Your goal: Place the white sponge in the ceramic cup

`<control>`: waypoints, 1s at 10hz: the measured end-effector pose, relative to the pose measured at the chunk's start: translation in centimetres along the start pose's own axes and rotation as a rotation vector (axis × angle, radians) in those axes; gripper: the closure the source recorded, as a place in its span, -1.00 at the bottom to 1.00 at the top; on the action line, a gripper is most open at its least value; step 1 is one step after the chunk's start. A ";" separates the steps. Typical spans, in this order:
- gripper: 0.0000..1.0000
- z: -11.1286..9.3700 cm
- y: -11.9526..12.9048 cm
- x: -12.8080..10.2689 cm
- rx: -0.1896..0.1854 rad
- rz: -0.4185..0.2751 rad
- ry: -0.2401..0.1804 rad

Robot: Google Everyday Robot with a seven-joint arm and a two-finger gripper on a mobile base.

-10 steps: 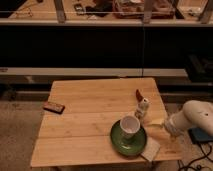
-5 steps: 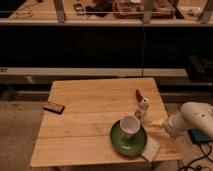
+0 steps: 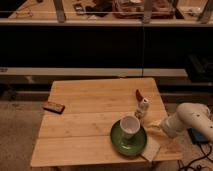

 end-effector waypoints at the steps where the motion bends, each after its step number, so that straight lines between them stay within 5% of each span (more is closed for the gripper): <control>1: -0.60 0.4 -0.1 -0.2 -0.002 -0.004 -0.006; 10: -0.60 3.1 -0.7 -1.6 0.000 -0.049 -0.054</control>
